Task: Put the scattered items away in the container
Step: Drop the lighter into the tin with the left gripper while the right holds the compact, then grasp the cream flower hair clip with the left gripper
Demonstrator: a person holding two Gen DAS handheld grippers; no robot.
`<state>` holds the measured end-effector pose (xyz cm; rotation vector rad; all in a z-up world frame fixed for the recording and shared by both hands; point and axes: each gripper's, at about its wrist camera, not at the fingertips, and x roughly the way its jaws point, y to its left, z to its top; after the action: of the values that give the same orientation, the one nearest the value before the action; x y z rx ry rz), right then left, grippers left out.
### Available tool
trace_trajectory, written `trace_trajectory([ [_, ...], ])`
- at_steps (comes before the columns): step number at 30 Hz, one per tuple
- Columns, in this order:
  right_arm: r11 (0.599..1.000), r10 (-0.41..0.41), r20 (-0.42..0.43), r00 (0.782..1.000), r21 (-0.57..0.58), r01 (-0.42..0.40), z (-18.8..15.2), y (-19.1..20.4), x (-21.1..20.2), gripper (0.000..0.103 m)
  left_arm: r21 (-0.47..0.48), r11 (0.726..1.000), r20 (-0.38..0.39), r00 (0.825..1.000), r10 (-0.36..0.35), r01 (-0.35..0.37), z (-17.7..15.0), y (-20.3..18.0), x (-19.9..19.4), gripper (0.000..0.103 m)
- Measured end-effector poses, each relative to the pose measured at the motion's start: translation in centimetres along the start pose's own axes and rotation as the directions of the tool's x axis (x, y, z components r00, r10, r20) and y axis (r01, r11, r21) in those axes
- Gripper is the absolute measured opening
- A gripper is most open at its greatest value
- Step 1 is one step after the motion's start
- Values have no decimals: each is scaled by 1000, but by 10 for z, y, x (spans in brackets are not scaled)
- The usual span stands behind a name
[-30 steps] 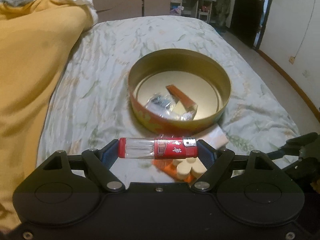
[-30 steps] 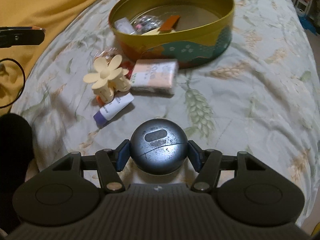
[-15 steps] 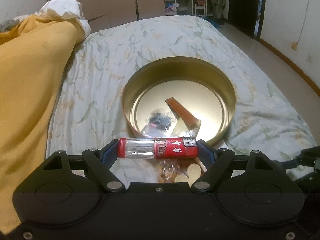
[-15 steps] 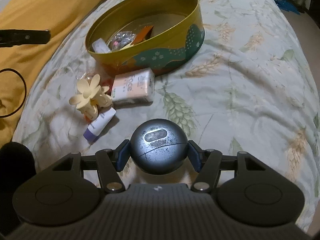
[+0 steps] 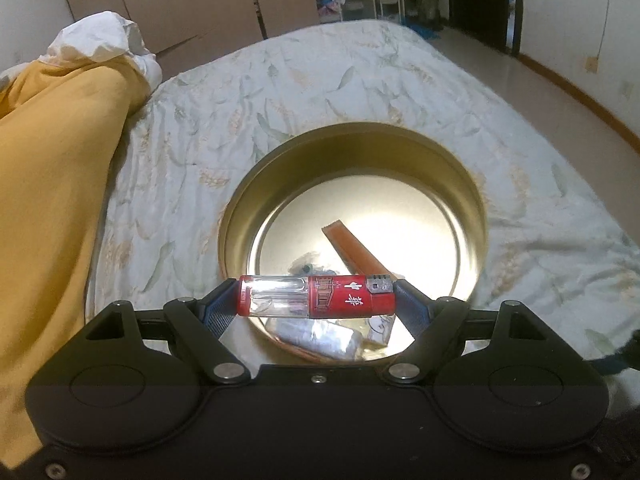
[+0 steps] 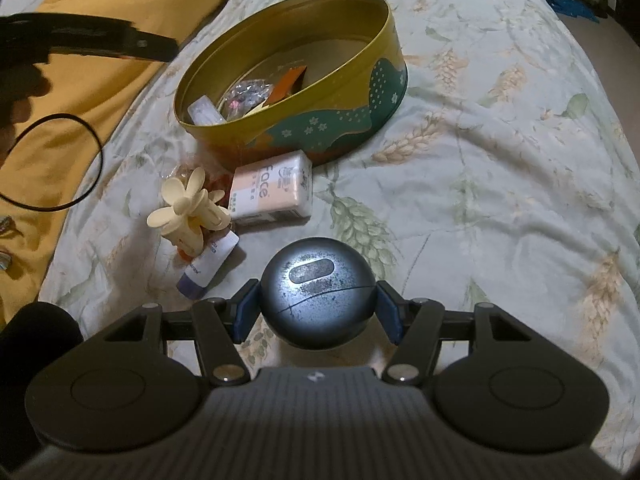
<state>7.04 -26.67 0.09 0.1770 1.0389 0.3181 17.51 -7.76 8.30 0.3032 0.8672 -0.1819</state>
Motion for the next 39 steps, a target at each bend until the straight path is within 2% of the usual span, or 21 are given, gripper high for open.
trace_trajectory([
  [5, 1000, 3, 0, 1000, 11, -3, 0, -1, 0, 63, 2, 1000, -12, 1000, 14, -14, 13, -6, 23, 83],
  [7, 1000, 5, -1, 1000, 10, -5, 0, -2, 0, 63, -16, 999, -18, 999, 43, -43, 15, -5, 27, 96],
  [9, 1000, 5, 1, 1000, 10, -5, 0, -2, 0, 63, -25, 999, -5, 999, 46, -46, 13, -2, 25, 99],
  [15, 1000, 16, 2, 1000, 16, -16, 0, -2, 1, 63, -38, 999, -52, 999, 7, -9, -9, 7, 25, 99],
  [25, 999, 23, 8, 1000, 27, -23, 0, -4, -1, 63, 36, 996, -118, 990, -73, 78, -67, -4, 23, 99],
  [39, 999, 21, 9, 1000, 45, -22, 0, -8, 0, 63, 14, 989, -203, 969, -142, 148, -101, -28, 39, 99],
])
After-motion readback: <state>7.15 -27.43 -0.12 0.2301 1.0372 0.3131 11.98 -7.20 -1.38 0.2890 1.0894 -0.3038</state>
